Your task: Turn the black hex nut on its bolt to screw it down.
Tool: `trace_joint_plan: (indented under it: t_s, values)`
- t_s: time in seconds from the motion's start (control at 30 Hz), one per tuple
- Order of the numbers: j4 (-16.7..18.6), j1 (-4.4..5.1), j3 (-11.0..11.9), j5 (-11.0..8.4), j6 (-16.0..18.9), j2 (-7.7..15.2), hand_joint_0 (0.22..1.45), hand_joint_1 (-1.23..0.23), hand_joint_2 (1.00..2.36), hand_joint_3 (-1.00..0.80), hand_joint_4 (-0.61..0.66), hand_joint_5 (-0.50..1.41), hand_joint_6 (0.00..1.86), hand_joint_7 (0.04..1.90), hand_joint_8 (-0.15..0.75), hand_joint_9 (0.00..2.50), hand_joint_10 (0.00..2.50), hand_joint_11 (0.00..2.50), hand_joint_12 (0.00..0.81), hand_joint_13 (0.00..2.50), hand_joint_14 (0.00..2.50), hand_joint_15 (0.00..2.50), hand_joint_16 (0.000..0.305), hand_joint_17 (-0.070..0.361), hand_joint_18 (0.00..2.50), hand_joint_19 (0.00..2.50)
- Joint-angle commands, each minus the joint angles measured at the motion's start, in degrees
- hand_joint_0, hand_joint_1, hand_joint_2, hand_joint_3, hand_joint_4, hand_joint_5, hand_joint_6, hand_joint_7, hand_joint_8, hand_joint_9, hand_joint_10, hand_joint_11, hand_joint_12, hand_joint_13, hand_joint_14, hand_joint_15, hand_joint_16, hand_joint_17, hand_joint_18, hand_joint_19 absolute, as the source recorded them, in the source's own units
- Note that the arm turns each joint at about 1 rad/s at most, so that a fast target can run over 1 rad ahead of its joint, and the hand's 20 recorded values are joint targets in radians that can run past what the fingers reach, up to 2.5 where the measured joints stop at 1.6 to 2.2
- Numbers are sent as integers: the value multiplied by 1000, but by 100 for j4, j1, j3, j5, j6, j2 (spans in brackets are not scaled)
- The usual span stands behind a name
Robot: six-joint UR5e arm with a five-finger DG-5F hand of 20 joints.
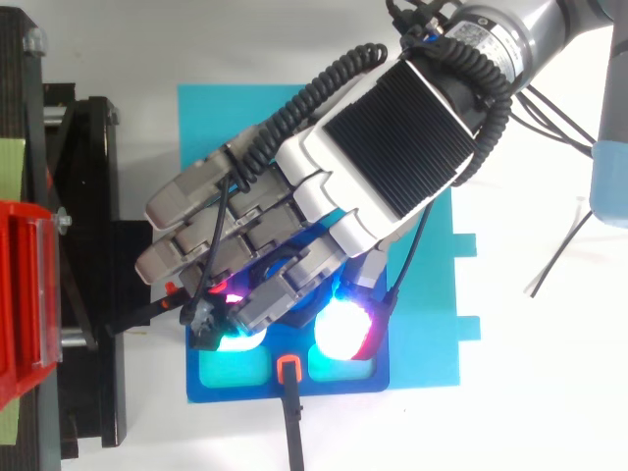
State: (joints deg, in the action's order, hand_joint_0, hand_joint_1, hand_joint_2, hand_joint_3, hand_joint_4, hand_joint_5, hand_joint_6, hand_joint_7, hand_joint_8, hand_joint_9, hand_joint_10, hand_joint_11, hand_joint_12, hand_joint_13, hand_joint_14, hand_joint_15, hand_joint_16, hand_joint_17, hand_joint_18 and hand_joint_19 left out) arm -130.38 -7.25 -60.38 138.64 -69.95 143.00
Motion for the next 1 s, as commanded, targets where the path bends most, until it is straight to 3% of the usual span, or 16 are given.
trace_joint_plan:
  t_s: [0.0, 0.37, 0.5, 0.77, 0.97]
  values:
    - [39, 4, 0, 6, 8, -1, 473, -641, 1004, -448, 103, -195, 549, 1096, 161, 589, 11, 351, 74, 387, 7, 183, 5, 10, 0, 407]
    - [-31, -5, 9, 67, 8, -1, 409, -573, 1000, -500, 134, -198, 500, 1093, 189, 593, 10, 350, 104, 392, 6, 170, 10, 22, 0, 411]
    - [-49, 4, 158, 111, 8, -36, 395, -575, 1000, -500, 140, -201, 501, 1071, 197, 593, 9, 347, 109, 392, 6, 167, 11, 26, 0, 408]
    - [-602, 48, 185, 129, -98, -326, 387, -583, 1000, -500, 146, -202, 500, 1068, 200, 588, 9, 336, 116, 394, 5, 164, 13, 29, 0, 406]
    - [-989, 66, 185, 102, -414, -519, 386, -582, 1000, -500, 142, -203, 501, 1059, 201, 587, 9, 336, 118, 396, 6, 169, 14, 30, 0, 413]
